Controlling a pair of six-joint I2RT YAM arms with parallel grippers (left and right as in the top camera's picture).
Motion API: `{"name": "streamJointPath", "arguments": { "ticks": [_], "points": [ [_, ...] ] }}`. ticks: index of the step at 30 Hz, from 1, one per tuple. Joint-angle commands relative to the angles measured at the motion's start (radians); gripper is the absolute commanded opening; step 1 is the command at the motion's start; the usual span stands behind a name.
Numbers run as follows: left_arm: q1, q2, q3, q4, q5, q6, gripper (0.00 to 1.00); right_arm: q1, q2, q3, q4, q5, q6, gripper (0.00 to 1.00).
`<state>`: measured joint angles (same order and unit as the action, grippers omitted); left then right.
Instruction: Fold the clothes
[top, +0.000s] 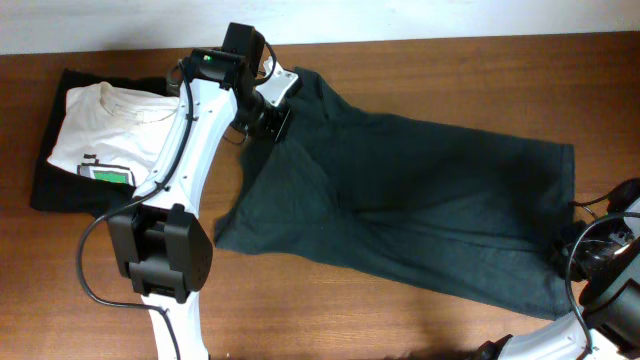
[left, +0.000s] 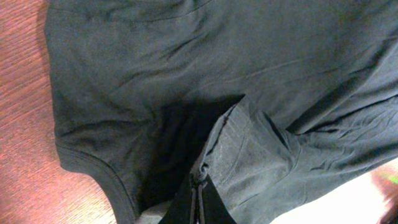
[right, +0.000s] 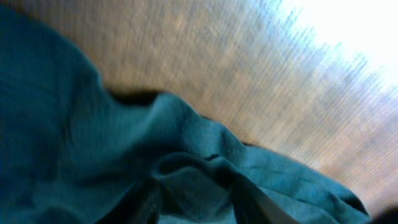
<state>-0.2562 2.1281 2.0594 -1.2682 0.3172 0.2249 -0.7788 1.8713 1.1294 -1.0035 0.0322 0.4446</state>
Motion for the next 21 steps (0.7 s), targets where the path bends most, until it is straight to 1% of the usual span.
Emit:
{"name": "streamJointPath", "arguments": {
  "ticks": [1,2,5,6,8,9,11,12,14,16,20,21],
  "points": [
    [-0.006,-0.031,0.01,0.003,-0.003,0.016,0.02,-0.024,-0.002,0.077,-0.068,0.006,0.003,0.32],
    [-0.006,-0.031,0.01,0.004,-0.003,0.017,0.02,-0.027,-0.002,0.103,-0.091,0.005,-0.002,0.25],
    [-0.006,-0.031,0.01,0.003,-0.003,0.016,0.02,-0.027,-0.002,0.159,-0.147,0.005,-0.003,0.11],
    [-0.006,-0.031,0.01,0.003,-0.003,0.017,0.02,-0.027,-0.002,0.174,-0.163,0.005,-0.003,0.04],
    [-0.006,-0.031,0.01,0.003,-0.003,0.017,0.02,-0.027,-0.002,0.194,-0.175,-0.006,-0.022,0.04],
    [-0.006,-0.031,0.01,0.003,-0.003,0.017,0.02,-0.027,-0.002,0.194,-0.175,-0.01,-0.022,0.07],
    [-0.006,-0.031,0.01,0.003,-0.003,0.017,0.02,-0.027,-0.001,0.178,-0.159,-0.024,-0.021,0.3],
    [-0.006,-0.031,0.01,0.003,-0.003,0.016,0.02,-0.026,-0.001,0.157,-0.139,-0.025,-0.021,0.33],
    [-0.006,-0.031,0.01,0.003,-0.003,0.017,0.02,-0.027,-0.001,0.08,-0.076,-0.033,-0.017,0.36],
    [-0.006,-0.031,0.01,0.003,-0.003,0.017,0.02,-0.027,-0.001,0.018,0.0,-0.052,-0.017,0.42],
    [-0.006,-0.031,0.01,0.003,-0.003,0.016,0.02,-0.027,-0.001,-0.008,0.043,-0.077,-0.017,0.43],
    [-0.006,-0.031,0.01,0.003,-0.003,0.016,0.02,-0.027,-0.001,-0.007,0.043,-0.077,-0.018,0.39]
  ]
}}
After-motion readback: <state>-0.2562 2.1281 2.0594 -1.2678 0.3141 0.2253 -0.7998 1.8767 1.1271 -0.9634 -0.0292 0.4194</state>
